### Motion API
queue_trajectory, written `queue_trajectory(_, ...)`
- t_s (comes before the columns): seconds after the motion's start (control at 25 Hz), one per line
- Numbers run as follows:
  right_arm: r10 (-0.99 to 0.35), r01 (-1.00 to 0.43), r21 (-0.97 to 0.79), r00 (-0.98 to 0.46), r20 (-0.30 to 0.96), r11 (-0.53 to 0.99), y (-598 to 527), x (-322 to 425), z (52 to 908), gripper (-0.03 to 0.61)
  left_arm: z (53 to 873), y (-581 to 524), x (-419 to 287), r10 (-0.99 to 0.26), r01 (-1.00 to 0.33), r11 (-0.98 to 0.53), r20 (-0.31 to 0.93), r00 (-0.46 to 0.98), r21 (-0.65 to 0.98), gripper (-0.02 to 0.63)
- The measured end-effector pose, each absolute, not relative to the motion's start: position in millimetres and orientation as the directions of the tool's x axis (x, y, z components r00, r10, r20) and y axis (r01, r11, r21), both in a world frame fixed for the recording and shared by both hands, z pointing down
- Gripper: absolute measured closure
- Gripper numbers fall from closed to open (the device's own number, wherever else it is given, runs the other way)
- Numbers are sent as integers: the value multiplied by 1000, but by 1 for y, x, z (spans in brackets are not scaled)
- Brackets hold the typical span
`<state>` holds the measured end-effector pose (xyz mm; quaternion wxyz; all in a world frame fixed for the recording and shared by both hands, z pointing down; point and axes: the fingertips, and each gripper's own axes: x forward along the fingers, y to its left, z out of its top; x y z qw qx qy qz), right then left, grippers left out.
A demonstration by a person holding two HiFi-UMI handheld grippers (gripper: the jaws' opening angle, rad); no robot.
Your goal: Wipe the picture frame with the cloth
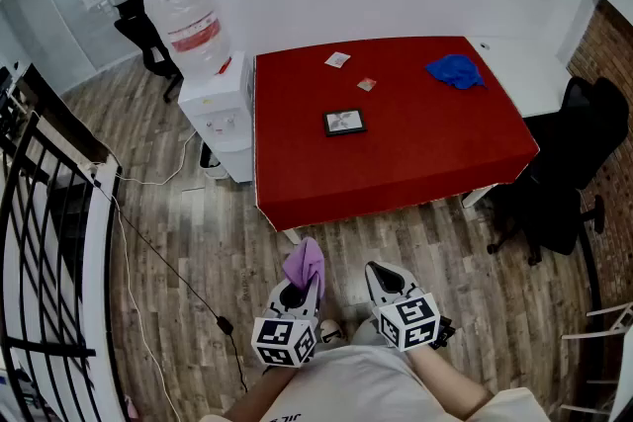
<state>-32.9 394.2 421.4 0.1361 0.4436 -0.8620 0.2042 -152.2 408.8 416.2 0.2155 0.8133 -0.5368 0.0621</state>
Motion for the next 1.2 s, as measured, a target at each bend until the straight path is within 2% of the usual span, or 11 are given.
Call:
queue_trajectory(0.2, -701, -811, -237, -583, 411, 535, 366, -38, 428, 574, 422, 382, -153, -848, -903, -325, 336, 409, 280, 557)
queue_trajectory(0.84, -674, -767, -169, -629, 388, 619, 116, 22, 419, 574, 425, 150, -95, -872, -921, -272, 334, 358, 279, 557)
queue_trajectory(1.2, -634, -741, -209, -659, 405, 638, 62, 29, 424, 574, 421, 92, -83, -875, -931, -243, 353, 331, 272, 557)
